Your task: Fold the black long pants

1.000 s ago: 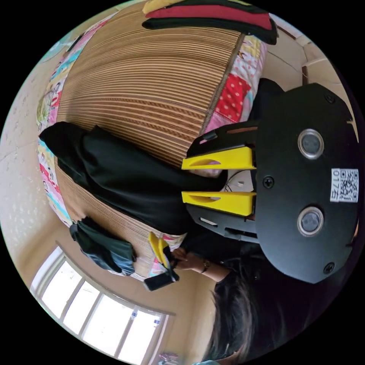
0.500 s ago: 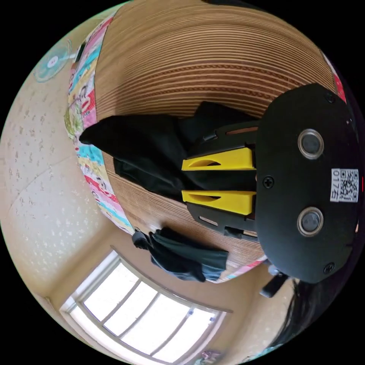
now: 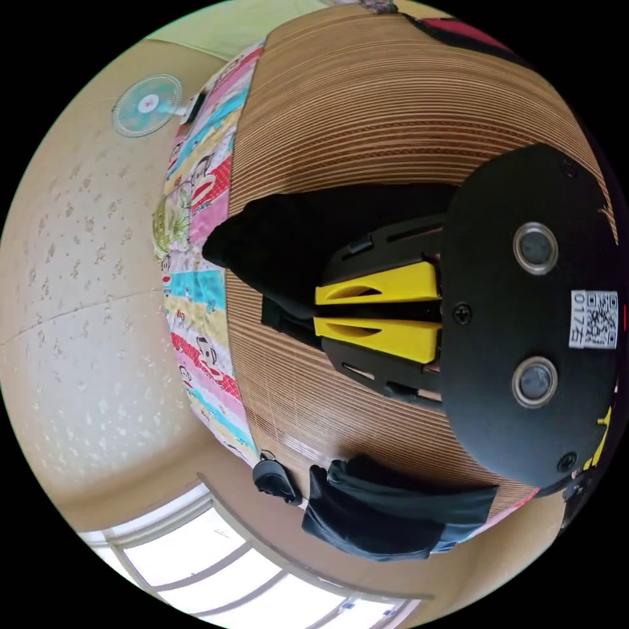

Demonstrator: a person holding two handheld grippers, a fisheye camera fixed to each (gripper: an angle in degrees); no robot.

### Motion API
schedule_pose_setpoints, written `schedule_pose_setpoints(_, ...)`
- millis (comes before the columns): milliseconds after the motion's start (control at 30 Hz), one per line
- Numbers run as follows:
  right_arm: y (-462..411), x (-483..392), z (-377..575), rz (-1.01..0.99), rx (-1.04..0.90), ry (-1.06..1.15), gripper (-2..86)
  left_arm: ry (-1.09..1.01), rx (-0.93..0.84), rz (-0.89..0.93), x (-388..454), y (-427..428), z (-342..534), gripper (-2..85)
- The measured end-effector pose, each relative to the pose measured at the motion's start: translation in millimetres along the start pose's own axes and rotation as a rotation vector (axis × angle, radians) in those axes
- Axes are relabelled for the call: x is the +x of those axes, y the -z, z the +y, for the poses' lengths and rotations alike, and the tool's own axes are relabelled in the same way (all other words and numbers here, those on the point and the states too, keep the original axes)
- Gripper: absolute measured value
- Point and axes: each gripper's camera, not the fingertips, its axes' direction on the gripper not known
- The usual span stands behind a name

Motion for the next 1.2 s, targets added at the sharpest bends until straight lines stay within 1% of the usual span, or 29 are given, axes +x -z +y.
schedule_pose_setpoints(67,6.0,-6.8,-2.7,-0.054,0.058,-0.037,2.7,-0.047,0.007,-0.049,9.7,4.3,-0.6,-0.2)
schedule_pose_setpoints(100,5.0,-5.9,-3.6,-0.113,0.080,-0.076,2.6,-0.056,0.008,-0.068,12.0,4.5,-0.5,-0.2)
schedule_pose_setpoints(133,-4.0,-3.9,-4.7,-0.157,0.068,-0.103,2.6,-0.050,0.004,-0.070,10.5,4.0,-0.7,-0.2)
schedule_pose_setpoints(167,-11.4,-2.8,-5.6,-0.171,0.047,-0.109,2.6,-0.045,0.003,-0.063,8.8,4.1,-1.0,-0.2)
schedule_pose_setpoints(233,-47.3,3.4,-9.4,-0.211,-0.115,-0.095,2.7,-0.021,0.029,0.018,-2.1,11.0,-0.3,-0.2)
schedule_pose_setpoints(267,-53.4,5.7,-9.3,-0.226,-0.153,-0.090,2.8,-0.018,0.037,0.037,-5.1,13.2,0.7,-0.2)
schedule_pose_setpoints(300,-58.1,9.6,-7.4,-0.286,-0.201,-0.075,2.8,-0.011,0.040,0.054,-11.2,15.7,2.9,-0.2)
schedule_pose_setpoints(333,-53.1,11.9,-2.9,-0.346,-0.211,-0.063,3.0,0.000,0.023,0.059,-17.5,15.7,3.7,-0.2)
schedule_pose_setpoints(367,-47.8,12.5,0.4,-0.364,-0.208,-0.055,3.1,0.007,0.018,0.061,-20.4,15.9,3.8,-0.2)
schedule_pose_setpoints(400,-34.3,12.3,8.6,-0.383,-0.207,-0.027,3.6,0.028,0.028,0.066,-26.1,18.2,4.2,-0.2)
schedule_pose_setpoints(467,-9.1,10.9,26.1,-0.386,-0.223,0.053,4.6,0.093,0.123,0.072,-37.5,30.5,9.2,-0.2)
schedule_pose_setpoints(533,28.4,12.6,60.3,-0.329,-0.259,0.171,6.3,0.193,0.248,0.136,-60.9,44.8,20.3,1.9)
schedule_pose_setpoints(567,38.7,14.4,70.9,-0.310,-0.264,0.196,6.7,0.222,0.265,0.151,-67.2,46.0,22.9,3.3)
schedule_pose_setpoints(633,80.7,30.2,118.8,-0.244,-0.281,0.250,7.8,0.347,0.280,0.174,-89.8,43.1,30.7,9.3)
schedule_pose_setpoints(700,112.4,50.4,158.0,-0.216,-0.278,0.253,8.4,0.391,0.263,0.166,-97.0,36.9,31.3,11.1)
schedule_pose_setpoints(767,144.1,76.2,199.5,-0.185,-0.257,0.232,8.9,0.401,0.234,0.150,-97.4,27.9,27.4,11.7)
schedule_pose_setpoints(833,184.3,117.9,250.7,-0.159,-0.209,0.142,9.7,0.387,0.181,0.132,-91.5,11.6,18.2,13.4)
schedule_pose_setpoints(867,193.6,128.7,261.6,-0.170,-0.193,0.116,9.9,0.381,0.177,0.129,-89.1,9.0,16.4,13.4)
schedule_pose_setpoints(933,220.2,168.8,297.9,-0.257,-0.151,0.010,12.6,0.377,0.165,0.122,-80.8,0.6,11.0,13.6)
schedule_pose_setpoints(1033,235.2,198.7,332.3,-0.399,-0.114,-0.073,15.3,0.421,0.176,0.139,-77.5,-6.0,10.2,13.6)
schedule_pose_setpoints(1200,251.9,195.8,361.6,-0.511,-0.044,-0.090,14.7,0.476,0.175,0.048,-69.2,-10.0,7.4,11.8)
